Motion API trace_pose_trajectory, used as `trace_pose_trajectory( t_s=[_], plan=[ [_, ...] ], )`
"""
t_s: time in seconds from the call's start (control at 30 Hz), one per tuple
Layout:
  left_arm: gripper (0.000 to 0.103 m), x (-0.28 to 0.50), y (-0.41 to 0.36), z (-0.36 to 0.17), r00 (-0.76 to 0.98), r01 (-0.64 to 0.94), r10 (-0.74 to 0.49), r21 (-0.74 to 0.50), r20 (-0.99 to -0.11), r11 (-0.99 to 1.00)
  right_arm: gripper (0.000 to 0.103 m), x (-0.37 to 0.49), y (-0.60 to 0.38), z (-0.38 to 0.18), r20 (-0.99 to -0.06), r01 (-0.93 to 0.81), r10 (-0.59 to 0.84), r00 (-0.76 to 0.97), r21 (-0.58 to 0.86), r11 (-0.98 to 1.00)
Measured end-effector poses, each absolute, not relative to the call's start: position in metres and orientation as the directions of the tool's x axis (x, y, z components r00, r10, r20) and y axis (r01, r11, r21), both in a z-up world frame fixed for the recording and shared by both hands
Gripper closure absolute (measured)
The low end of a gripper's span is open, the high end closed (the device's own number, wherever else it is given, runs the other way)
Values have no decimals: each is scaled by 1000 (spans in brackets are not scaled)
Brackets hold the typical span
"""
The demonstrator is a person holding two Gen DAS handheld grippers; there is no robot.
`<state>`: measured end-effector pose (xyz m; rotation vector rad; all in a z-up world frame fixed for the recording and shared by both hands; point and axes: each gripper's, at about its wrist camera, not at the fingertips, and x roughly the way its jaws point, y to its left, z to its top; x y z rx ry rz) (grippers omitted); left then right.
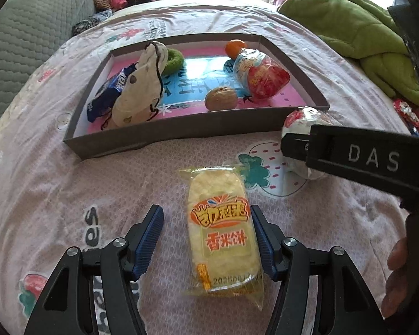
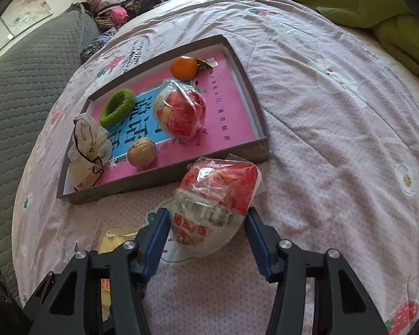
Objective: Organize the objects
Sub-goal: 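Grasp the yellow rice-cake packet with the left gripper while the right grasps the red-wrapped egg, then carry the rice-cake packet and red-wrapped egg over the pink tray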
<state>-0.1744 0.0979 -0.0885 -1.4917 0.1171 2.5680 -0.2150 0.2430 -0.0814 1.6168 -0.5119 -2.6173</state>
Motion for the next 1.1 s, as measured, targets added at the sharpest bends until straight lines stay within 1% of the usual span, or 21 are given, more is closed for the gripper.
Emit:
trace_pose_trajectory(
  t_s=[0.03,0.1,0.13,0.23,0.37,0.57,0.77,1.1],
  plan=[
    [43,-176,98,-89,-485,-189,117,-27,-867,-982,50,-216,242,-81,-865,-143,-183,-467,277,-950],
    [54,-177,96,-90,-481,-191,143,-56,-865,-980,51,-215,240,-81,-861,-128,-177,-476,267,-955],
    [62,-178,96,-89,-480,-194,153,-65,-864,-979,51,-215,240,-81,-860,-119,-176,-479,263,-958],
    [62,-177,99,-88,-482,-209,146,-48,-864,-977,52,-212,241,-78,-849,-97,-176,-498,256,-962],
    [62,-175,94,-77,-496,-216,173,-72,-851,-974,52,-205,240,-54,-816,-57,-158,-557,227,-972],
    [62,-186,80,-35,-561,-202,165,-59,-811,-978,51,-210,233,-1,-757,14,-155,-634,190,-982],
    [62,-209,58,3,-616,-166,135,-40,-776,-985,51,-227,221,31,-720,60,-169,-673,174,-983],
    [62,-252,24,34,-667,-120,112,-42,-737,-992,51,-252,195,46,-686,134,-167,-708,102,-986]
  ],
)
